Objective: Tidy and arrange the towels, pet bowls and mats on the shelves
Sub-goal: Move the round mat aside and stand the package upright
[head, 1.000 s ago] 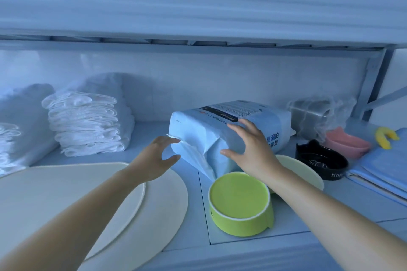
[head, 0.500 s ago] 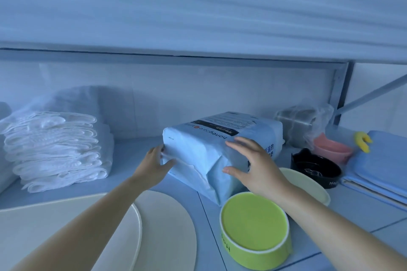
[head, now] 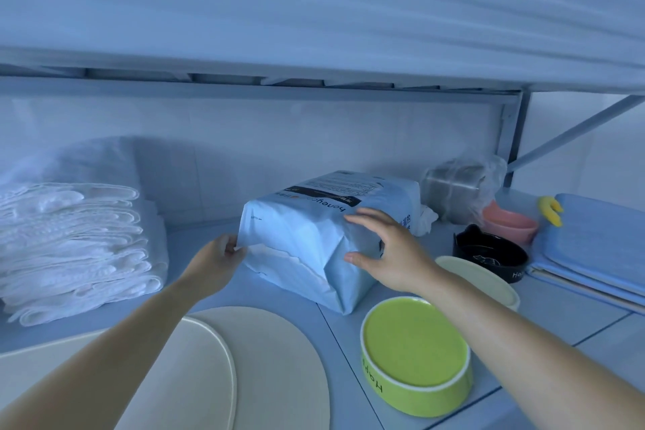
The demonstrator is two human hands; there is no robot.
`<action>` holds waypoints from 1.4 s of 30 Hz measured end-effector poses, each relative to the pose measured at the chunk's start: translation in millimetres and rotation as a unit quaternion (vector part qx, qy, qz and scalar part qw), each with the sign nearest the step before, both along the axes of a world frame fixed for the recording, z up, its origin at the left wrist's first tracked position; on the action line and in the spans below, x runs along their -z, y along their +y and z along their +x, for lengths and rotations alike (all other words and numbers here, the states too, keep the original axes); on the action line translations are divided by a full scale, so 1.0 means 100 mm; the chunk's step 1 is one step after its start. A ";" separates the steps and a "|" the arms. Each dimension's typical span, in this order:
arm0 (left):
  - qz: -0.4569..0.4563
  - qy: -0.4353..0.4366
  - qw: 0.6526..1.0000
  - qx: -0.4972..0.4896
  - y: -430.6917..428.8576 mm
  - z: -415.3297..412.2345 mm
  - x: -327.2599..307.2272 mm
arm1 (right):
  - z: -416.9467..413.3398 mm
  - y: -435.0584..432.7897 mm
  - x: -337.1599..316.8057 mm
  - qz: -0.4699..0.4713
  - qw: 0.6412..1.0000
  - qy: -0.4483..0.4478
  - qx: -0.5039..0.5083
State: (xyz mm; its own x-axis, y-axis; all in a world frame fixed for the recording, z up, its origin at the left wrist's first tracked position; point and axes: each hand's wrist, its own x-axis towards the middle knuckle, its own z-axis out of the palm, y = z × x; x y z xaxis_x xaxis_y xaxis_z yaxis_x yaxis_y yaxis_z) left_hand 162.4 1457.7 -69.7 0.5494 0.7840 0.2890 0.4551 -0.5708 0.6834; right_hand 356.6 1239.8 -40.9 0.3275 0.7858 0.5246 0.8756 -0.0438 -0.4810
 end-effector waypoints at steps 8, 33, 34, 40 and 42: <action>0.016 0.044 0.998 -0.040 -0.24 -0.35 0.03 | 0.19 0.05 -0.13 -0.042 0.998 0.017 -0.050; 0.023 -0.062 0.984 -0.164 -1.29 -0.17 0.22 | 0.09 -0.49 0.21 -0.043 0.993 0.066 -0.090; 0.025 -0.059 0.985 -0.163 -1.29 -0.15 0.22 | 0.08 -0.47 0.22 -0.042 0.992 0.071 -0.091; 0.011 -0.084 0.984 -0.154 -1.17 -0.17 0.21 | 0.07 -0.37 0.21 -0.046 0.994 0.071 -0.073; -0.002 -0.087 0.984 -0.157 -1.12 -0.16 0.21 | 0.06 -0.33 0.20 -0.040 0.996 0.058 -0.062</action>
State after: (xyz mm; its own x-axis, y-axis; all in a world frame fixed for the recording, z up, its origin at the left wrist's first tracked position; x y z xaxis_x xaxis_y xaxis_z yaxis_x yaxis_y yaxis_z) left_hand 146.7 1345.4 -90.2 0.2230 0.9086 0.3532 0.4835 -0.4177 0.7692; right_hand 362.1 1206.3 -60.7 0.2810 0.8616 0.4228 0.8153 0.0182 -0.5788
